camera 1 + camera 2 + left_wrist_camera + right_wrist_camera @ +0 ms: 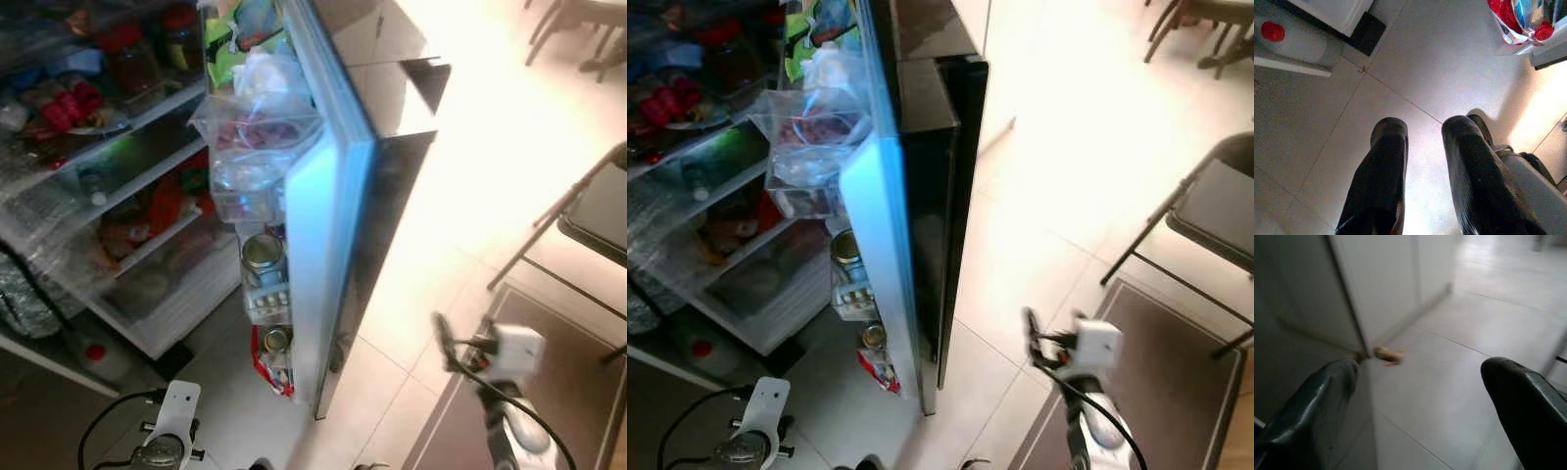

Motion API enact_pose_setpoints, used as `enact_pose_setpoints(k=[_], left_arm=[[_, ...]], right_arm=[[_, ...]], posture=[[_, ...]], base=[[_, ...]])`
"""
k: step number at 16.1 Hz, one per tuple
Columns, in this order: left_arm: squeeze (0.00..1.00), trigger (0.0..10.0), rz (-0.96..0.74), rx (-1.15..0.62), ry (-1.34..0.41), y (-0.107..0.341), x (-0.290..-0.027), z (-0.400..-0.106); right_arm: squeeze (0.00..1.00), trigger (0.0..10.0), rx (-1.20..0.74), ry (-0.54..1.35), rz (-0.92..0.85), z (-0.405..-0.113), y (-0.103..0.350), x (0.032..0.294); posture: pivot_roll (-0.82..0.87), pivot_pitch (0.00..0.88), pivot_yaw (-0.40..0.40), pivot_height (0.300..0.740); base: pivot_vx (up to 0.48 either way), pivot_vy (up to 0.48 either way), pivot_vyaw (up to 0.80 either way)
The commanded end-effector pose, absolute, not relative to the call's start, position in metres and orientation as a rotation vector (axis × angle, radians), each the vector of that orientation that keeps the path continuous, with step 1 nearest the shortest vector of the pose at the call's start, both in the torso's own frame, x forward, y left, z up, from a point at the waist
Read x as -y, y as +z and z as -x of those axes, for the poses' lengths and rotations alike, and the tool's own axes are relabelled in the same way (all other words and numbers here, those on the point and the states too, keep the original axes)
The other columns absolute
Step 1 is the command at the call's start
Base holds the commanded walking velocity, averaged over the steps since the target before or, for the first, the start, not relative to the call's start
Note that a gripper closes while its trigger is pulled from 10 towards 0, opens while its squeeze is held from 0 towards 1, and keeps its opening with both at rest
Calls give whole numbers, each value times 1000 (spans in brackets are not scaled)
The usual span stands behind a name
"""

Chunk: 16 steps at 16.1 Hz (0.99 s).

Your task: Restocking fridge

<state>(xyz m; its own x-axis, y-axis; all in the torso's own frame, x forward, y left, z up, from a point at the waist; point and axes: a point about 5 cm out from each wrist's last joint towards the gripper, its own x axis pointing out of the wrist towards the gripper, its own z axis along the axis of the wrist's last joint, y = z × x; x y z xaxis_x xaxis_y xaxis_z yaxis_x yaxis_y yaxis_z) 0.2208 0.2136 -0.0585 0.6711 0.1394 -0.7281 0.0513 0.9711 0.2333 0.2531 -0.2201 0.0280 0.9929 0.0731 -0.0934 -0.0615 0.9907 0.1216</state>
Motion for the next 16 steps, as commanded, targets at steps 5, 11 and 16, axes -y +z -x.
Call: enact_pose_setpoints(k=[5,11,16], left_arm=[[0,10000,-245,-864,62,-62,-215,-215],[0,10000,-237,-864,70,-62,-214,-215],[0,10000,-235,-871,72,-63,-212,-215]], right_arm=[[0,10000,-107,273,-62,-268,57,220],[0,10000,-19,415,-66,-300,97,191],[0,10000,-11,512,-67,-309,110,177]], posture=[[-214,172,-2,740],[-200,178,-12,740],[-191,181,-22,740]], base=[[0,0,0],[0,0,0],[0,0,0]])
